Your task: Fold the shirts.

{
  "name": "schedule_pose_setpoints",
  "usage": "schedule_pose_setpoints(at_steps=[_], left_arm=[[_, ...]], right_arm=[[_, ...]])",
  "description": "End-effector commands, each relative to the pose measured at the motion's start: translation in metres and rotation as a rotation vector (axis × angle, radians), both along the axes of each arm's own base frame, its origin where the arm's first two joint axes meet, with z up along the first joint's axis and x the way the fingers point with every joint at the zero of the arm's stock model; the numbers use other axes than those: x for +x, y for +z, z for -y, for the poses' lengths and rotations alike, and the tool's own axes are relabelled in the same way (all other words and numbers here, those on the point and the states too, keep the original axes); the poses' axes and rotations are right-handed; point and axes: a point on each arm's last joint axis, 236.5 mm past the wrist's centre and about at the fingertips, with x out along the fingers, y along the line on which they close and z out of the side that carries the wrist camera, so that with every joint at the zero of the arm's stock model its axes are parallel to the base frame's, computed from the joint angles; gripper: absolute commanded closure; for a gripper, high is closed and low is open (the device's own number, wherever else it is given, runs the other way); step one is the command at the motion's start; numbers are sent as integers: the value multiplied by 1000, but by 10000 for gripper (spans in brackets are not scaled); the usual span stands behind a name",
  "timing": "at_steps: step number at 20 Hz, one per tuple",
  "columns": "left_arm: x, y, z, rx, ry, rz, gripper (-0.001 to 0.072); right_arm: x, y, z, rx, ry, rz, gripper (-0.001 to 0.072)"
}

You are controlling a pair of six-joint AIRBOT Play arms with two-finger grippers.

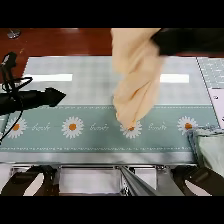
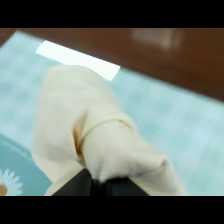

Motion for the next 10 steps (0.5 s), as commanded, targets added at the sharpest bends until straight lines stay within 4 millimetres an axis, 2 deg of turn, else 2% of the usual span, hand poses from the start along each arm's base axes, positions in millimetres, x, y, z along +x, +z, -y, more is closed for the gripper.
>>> schedule_pose_setpoints(at_steps=[1,2,4,6,7,8,9,10], left_arm=[[2,-7,0,-4,3,-20,7],[3,-9,0,-4,2,-26,7],[4,-13,0,-4,2,-39,7],[5,-23,2,-3,-5,-73,7],[6,-31,3,-3,-10,-102,6],[7,-39,5,-1,-16,-126,6],[9,-48,5,0,-18,-152,6],[10,-57,3,11,-22,-174,7]], right_arm=[[-20,-137,-51,65,3,-286,687],[-32,-175,-62,70,13,-383,687],[-52,-237,-86,78,23,-527,687],[-67,-278,-115,85,42,-647,686],[-77,-294,-132,99,69,-694,658],[-84,-303,-143,114,98,-731,342],[-85,-303,-148,124,136,-748,86],[-79,-292,-146,125,169,-742,89]])
